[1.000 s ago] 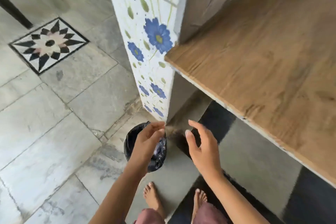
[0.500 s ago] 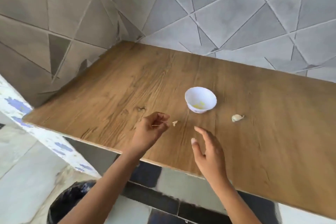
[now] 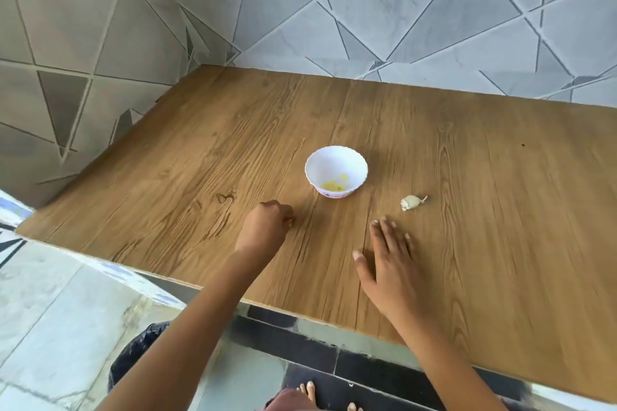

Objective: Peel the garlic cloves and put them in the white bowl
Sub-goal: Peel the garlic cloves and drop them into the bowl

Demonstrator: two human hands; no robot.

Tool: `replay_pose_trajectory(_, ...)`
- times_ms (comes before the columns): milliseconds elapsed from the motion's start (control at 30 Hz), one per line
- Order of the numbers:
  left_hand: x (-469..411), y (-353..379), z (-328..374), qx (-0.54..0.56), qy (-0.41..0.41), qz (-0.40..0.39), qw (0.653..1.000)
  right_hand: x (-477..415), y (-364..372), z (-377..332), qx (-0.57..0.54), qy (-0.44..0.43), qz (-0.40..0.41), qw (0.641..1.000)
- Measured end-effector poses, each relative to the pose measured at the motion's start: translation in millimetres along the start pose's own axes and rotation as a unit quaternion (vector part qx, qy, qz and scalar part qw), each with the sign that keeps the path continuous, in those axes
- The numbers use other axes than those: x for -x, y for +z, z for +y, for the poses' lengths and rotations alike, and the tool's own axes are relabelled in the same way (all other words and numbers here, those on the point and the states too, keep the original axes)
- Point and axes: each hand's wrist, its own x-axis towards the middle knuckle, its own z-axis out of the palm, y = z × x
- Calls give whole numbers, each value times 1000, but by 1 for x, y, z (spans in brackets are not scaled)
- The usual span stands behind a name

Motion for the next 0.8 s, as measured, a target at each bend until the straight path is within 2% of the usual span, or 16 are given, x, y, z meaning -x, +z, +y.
replay_pose_trajectory(300,-16,-10,9,-61,5,-67,996,0,-6,-2,-26,11,-44,999)
replay_pose_trajectory(400,-21,-17,5,43,-5,-55,998,0,-8,0,-47,8,-49,998)
replay_pose_trajectory(500,-38,-40,13,187,-1,12,982,0,-9,5,-44,21,-27,998)
replay_pose_trajectory(567,-57,-50,30,239,20,43,970,-1,-12,12,-38,43,-18,998)
replay_pose_trajectory(667,-88,-37,56,163,77,0,984,1,-16,27,-35,64,-31,997)
replay_pose_trajectory(733,-105,-19,68,45,92,-56,993,2,-19,32,-33,83,-33,995)
replay_pose_trajectory(800,-115,-6,74,-77,100,-101,987,3,-20,32,-21,98,-41,994)
